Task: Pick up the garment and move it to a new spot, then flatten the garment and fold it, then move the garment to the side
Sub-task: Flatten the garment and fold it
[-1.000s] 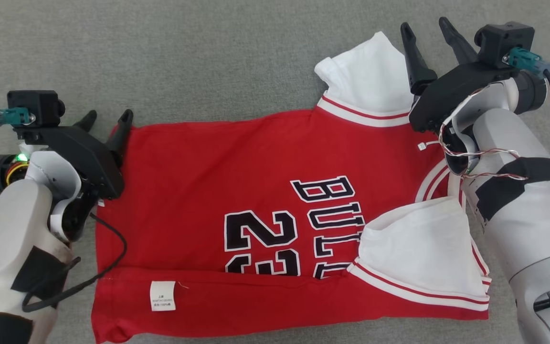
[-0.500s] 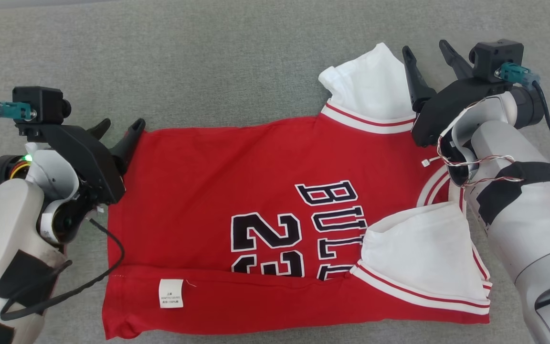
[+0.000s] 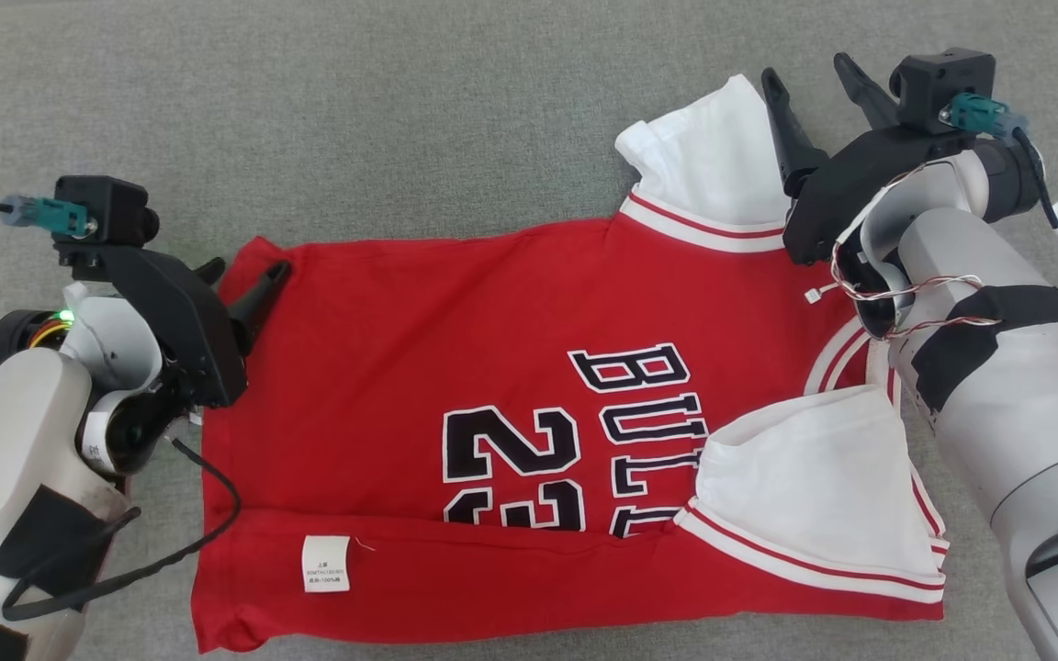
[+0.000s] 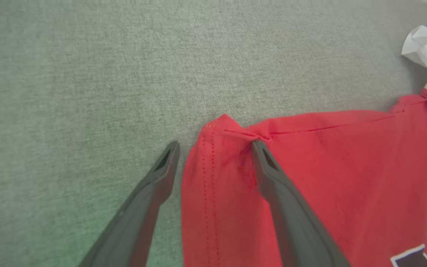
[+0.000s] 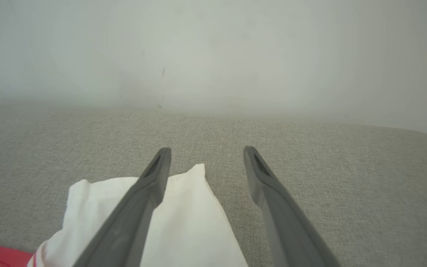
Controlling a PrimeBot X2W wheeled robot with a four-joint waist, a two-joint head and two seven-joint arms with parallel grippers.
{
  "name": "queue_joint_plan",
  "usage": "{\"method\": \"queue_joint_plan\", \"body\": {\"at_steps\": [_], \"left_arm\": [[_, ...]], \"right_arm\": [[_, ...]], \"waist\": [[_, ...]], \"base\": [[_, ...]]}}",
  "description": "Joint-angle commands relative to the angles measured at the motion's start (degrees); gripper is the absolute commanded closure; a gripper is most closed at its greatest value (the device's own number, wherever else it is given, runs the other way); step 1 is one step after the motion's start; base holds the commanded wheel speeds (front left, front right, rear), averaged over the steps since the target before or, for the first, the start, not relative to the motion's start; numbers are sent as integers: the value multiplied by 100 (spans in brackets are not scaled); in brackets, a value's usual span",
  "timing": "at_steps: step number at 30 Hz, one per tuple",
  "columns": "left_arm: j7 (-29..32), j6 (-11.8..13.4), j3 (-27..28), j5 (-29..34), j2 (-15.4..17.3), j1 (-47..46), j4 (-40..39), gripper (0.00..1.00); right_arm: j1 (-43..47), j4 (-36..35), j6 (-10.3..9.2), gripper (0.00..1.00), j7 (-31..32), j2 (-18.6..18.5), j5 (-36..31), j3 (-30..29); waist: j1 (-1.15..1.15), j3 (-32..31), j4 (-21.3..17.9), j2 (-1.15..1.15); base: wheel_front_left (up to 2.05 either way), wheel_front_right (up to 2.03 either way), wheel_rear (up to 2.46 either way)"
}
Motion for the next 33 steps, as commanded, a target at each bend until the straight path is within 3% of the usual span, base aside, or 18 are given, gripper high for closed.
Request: {"method": "queue_joint_plan", "body": {"at_steps": [1, 4, 5, 6, 7, 19, 32, 33], "left_arm": [[4, 22, -6, -34, 14, 22, 66, 0], [2, 66, 38, -93, -51, 14, 230, 0], [14, 69, 26, -81, -55, 7, 286, 47], [19, 61, 6, -68, -64, -6, 321, 69], [6, 51, 2, -83, -97, -22, 344, 100], [-990, 36, 21, 145, -402, -227, -153, 100], [-1300, 200, -84, 267, -442, 207, -1132, 100], [-1296, 227, -80, 268, -429, 232, -1189, 100]], "right_arm": [[-47, 16, -14, 0, 8, 47, 53, 39], [-134, 64, -14, 0, 58, 77, 77, 175], [-158, 86, -14, 0, 89, 83, 87, 217], [-180, 110, -14, 0, 133, 86, 92, 265], [-204, 133, -14, 0, 194, 90, 95, 320], [-654, 500, -14, 0, 918, -184, 193, 622], [-913, 707, -14, 0, 1681, -418, -134, 541], [-936, 711, -14, 23, 1727, -409, -162, 521]], "waist": [[0, 22, -18, 0], [0, 54, -32, 0], [0, 66, -30, 0], [0, 75, -23, 0], [0, 85, -9, 0], [0, 212, 489, 0], [0, 530, 859, 0], [0, 551, 853, 0]], "base": [[0, 0, 0], [0, 0, 0], [0, 0, 0], [0, 0, 0], [0, 0, 0], [0, 0, 0], [0, 0, 0], [0, 0, 0]]}}
